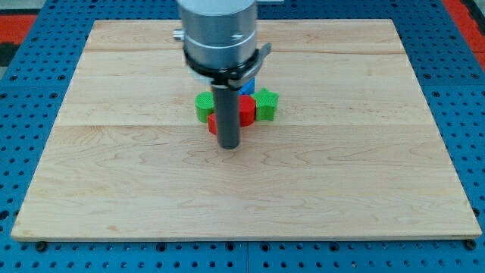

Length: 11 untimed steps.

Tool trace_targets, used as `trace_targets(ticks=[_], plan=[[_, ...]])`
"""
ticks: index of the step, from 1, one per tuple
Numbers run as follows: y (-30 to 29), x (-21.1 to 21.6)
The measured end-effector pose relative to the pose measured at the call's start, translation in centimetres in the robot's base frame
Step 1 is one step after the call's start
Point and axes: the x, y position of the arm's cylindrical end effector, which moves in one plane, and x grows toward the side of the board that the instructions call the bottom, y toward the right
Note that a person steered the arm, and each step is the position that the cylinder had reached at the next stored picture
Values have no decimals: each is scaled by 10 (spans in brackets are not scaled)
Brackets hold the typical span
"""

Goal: Place the arm to center of the board

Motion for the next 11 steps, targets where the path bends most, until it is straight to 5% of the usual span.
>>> trace_targets(ticks=[3,11], plan=[[62,-19],[46,20]])
